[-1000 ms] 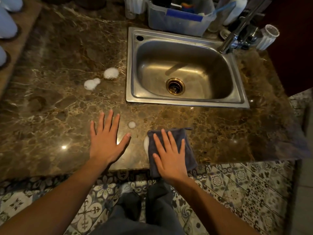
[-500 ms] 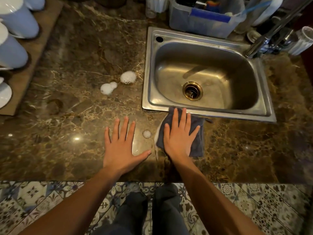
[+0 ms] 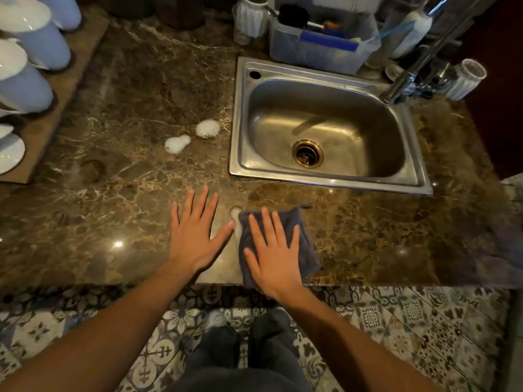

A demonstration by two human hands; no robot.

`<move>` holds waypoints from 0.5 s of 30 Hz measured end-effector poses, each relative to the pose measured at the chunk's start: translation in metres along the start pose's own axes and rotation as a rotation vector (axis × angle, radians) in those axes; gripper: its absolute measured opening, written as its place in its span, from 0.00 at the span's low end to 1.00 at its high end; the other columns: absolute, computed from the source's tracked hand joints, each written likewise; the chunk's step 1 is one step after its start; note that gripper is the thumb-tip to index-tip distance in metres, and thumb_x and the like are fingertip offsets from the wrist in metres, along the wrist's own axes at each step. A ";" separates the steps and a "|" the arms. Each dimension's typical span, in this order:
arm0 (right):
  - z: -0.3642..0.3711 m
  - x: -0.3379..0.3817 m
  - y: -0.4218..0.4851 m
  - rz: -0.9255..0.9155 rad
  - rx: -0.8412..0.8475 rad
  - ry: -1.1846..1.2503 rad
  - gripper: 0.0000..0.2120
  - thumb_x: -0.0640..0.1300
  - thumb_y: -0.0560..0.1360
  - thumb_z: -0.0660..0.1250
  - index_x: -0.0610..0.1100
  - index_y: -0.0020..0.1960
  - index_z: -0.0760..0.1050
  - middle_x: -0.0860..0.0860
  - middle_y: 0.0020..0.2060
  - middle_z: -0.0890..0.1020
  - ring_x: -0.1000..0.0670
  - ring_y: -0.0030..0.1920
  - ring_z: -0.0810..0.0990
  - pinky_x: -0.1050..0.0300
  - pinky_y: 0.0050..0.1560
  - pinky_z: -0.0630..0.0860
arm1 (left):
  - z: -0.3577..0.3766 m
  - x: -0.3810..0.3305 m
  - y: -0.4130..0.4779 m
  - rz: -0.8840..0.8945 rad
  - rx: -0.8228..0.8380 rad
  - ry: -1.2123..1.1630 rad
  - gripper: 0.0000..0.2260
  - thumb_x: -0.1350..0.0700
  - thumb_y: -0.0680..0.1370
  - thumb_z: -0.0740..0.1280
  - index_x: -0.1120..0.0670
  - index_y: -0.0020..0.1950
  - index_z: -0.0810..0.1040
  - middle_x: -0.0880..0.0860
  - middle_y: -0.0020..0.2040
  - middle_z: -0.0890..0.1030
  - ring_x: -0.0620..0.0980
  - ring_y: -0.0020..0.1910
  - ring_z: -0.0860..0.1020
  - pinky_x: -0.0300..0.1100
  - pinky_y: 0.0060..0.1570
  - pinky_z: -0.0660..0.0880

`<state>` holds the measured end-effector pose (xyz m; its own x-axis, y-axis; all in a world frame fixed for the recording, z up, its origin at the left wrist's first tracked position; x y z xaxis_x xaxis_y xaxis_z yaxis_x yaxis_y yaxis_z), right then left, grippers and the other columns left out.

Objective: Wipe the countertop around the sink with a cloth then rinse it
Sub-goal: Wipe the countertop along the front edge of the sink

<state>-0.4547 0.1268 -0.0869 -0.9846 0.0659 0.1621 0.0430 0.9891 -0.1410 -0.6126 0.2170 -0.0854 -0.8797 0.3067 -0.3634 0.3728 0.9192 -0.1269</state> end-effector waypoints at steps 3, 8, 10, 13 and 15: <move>0.006 0.001 -0.026 -0.029 -0.007 0.004 0.33 0.61 0.78 0.51 0.50 0.78 0.47 0.47 0.78 0.47 0.47 0.77 0.42 0.32 0.71 0.43 | -0.010 0.011 0.001 0.032 -0.002 0.056 0.36 0.32 0.75 0.38 0.48 0.77 0.57 0.49 0.79 0.53 0.51 0.78 0.46 0.57 0.73 0.38; 0.011 0.004 -0.029 -0.002 -0.018 -0.039 0.37 0.65 0.75 0.54 0.48 0.78 0.53 0.45 0.77 0.55 0.45 0.77 0.50 0.35 0.68 0.48 | -0.003 0.038 -0.011 -0.018 0.001 0.159 0.31 0.34 0.78 0.39 0.44 0.78 0.51 0.49 0.79 0.49 0.57 0.77 0.44 0.61 0.71 0.38; 0.012 0.008 -0.018 0.029 -0.028 -0.055 0.36 0.65 0.74 0.53 0.48 0.77 0.54 0.45 0.76 0.58 0.45 0.76 0.53 0.34 0.67 0.50 | -0.001 0.039 -0.009 -0.018 0.019 0.171 0.29 0.35 0.79 0.40 0.44 0.78 0.52 0.49 0.79 0.50 0.57 0.77 0.45 0.61 0.71 0.39; 0.006 0.015 0.010 0.155 -0.063 0.026 0.34 0.64 0.76 0.49 0.51 0.78 0.50 0.46 0.77 0.54 0.46 0.77 0.51 0.35 0.70 0.44 | -0.001 0.041 -0.007 -0.012 0.012 0.171 0.28 0.37 0.80 0.41 0.44 0.78 0.52 0.49 0.79 0.50 0.58 0.77 0.46 0.62 0.71 0.41; -0.002 0.018 0.036 0.285 -0.110 0.132 0.33 0.63 0.77 0.44 0.52 0.78 0.46 0.48 0.78 0.49 0.48 0.77 0.45 0.37 0.72 0.37 | 0.000 0.043 -0.008 -0.012 0.013 0.163 0.28 0.37 0.80 0.41 0.44 0.78 0.52 0.50 0.79 0.51 0.58 0.77 0.47 0.63 0.71 0.44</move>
<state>-0.4710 0.1635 -0.0870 -0.9003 0.3513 0.2571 0.3386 0.9363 -0.0935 -0.6535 0.2229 -0.0996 -0.9201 0.3322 -0.2076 0.3645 0.9202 -0.1430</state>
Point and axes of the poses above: each hand's wrist, its own y-axis towards the middle knuckle, its own z-axis out of the palm, x = y × z, the point moved 2 cm from there along y, towards the middle knuckle
